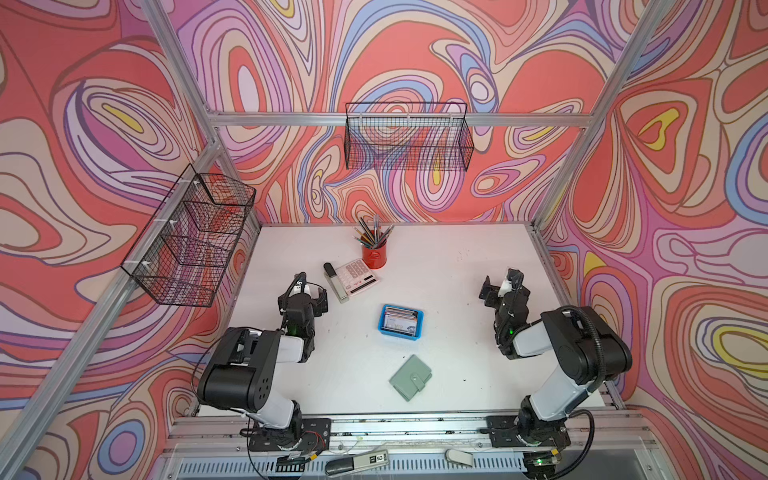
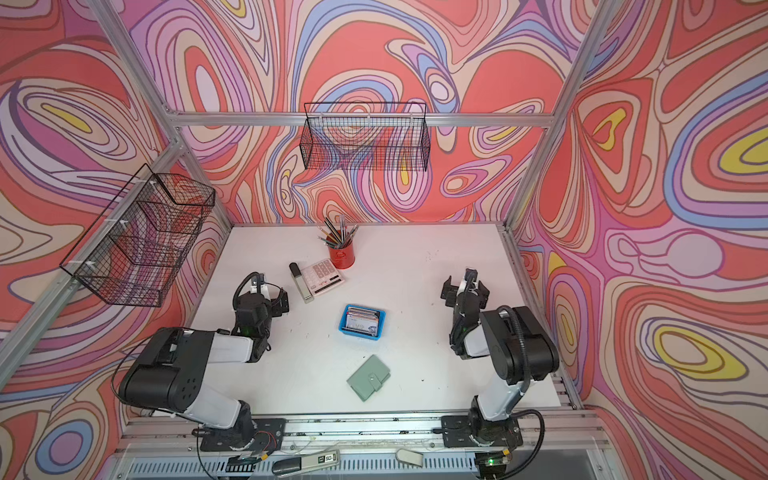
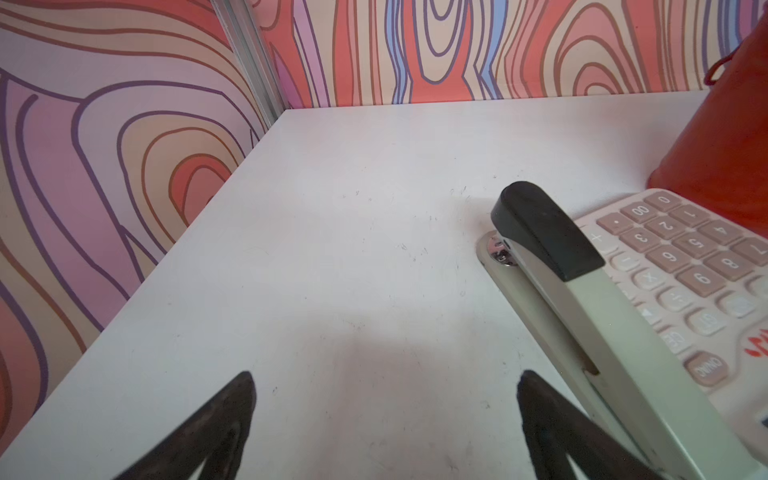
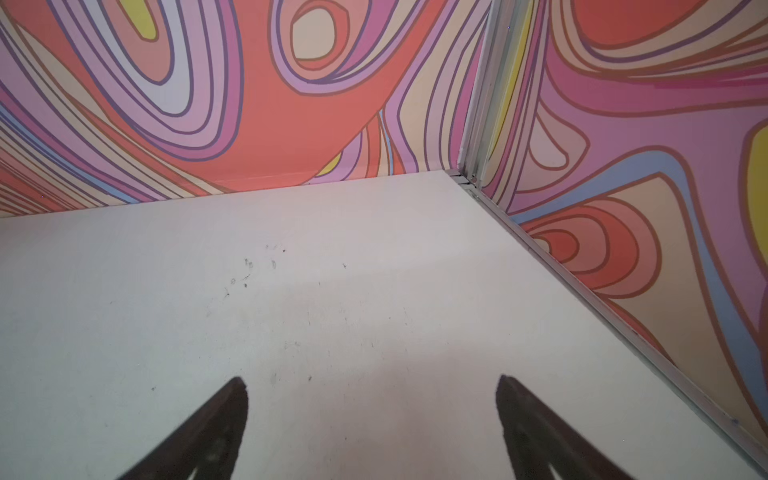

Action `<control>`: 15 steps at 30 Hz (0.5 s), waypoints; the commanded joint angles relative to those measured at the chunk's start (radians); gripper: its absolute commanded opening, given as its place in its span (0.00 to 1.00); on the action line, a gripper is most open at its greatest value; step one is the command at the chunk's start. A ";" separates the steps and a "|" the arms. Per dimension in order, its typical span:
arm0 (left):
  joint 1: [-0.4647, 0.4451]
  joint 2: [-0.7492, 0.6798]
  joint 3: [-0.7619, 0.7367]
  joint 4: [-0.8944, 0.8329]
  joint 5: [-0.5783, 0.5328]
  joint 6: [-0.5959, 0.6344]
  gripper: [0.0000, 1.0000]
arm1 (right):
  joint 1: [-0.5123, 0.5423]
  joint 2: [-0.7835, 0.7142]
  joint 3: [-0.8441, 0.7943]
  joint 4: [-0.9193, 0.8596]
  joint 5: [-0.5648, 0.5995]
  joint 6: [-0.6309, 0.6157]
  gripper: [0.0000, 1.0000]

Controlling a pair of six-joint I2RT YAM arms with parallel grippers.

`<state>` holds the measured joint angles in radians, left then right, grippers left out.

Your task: Put the credit cards into the card holder

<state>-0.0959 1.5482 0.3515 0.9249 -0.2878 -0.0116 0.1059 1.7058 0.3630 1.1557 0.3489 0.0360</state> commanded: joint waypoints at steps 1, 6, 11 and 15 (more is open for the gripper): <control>0.009 0.006 0.001 0.037 0.005 0.005 1.00 | -0.005 0.003 0.008 0.014 0.004 -0.005 0.98; 0.009 0.006 0.003 0.037 0.006 0.005 1.00 | -0.003 0.003 0.008 0.013 0.002 -0.004 0.98; 0.010 0.007 0.002 0.035 0.004 0.005 1.00 | -0.004 0.006 0.013 0.006 0.002 0.001 0.98; 0.010 0.006 0.002 0.035 0.005 0.005 1.00 | -0.004 0.006 0.013 0.004 0.001 0.001 0.98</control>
<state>-0.0959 1.5482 0.3515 0.9249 -0.2878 -0.0116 0.1059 1.7058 0.3630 1.1549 0.3489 0.0391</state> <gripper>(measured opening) 0.998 0.983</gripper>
